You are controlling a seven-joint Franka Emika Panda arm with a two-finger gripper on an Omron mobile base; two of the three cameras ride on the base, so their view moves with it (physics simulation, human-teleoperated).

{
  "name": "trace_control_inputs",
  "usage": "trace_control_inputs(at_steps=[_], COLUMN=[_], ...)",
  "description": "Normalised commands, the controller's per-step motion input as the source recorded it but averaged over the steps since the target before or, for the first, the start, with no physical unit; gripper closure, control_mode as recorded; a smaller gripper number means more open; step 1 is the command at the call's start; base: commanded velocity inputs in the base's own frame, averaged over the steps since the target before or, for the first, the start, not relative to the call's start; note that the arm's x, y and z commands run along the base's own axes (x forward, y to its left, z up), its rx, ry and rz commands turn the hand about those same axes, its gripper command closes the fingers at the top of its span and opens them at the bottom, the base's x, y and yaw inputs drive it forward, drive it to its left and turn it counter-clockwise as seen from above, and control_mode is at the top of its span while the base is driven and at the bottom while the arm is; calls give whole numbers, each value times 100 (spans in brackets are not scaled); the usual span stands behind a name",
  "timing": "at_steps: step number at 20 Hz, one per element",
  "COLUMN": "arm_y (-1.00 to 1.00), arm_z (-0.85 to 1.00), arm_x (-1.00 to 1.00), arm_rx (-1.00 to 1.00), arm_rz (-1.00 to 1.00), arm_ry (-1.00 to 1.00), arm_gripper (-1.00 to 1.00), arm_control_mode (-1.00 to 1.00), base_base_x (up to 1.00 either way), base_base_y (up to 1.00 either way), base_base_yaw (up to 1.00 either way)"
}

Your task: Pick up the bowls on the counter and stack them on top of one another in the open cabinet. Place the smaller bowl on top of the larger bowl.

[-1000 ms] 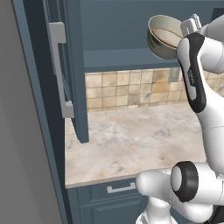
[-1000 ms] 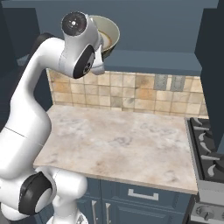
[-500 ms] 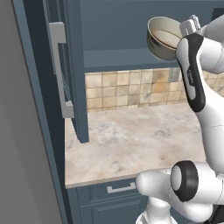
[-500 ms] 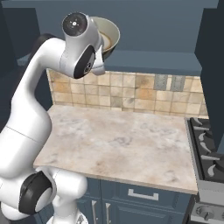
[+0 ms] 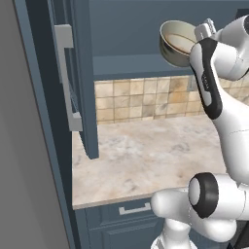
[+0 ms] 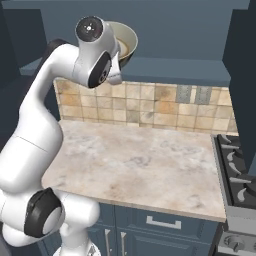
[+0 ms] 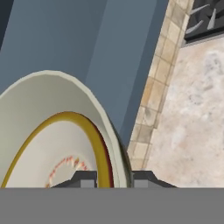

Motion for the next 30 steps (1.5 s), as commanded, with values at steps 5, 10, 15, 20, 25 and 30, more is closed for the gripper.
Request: trace_control_inputs(at_steps=[5,10,15,20,25,30], arm_y=[5,4,4,3,4,5], arm_z=[-2,-5,-4,-2,-3,-3], arm_x=[40,36,34,33,34,31], arm_rx=[0,0,0,0,0,0], arm_rz=[0,0,0,0,-1,-1], arm_ry=[2,4,3,1,0,0], arm_gripper=[100,100,100,100,100,100], arm_control_mode=[-100,-100,-100,-100,-100,-100], base_base_x=[0,0,0,0,0,0], base_base_y=[0,0,0,0,0,0], base_base_yaw=[0,0,0,0,0,0])
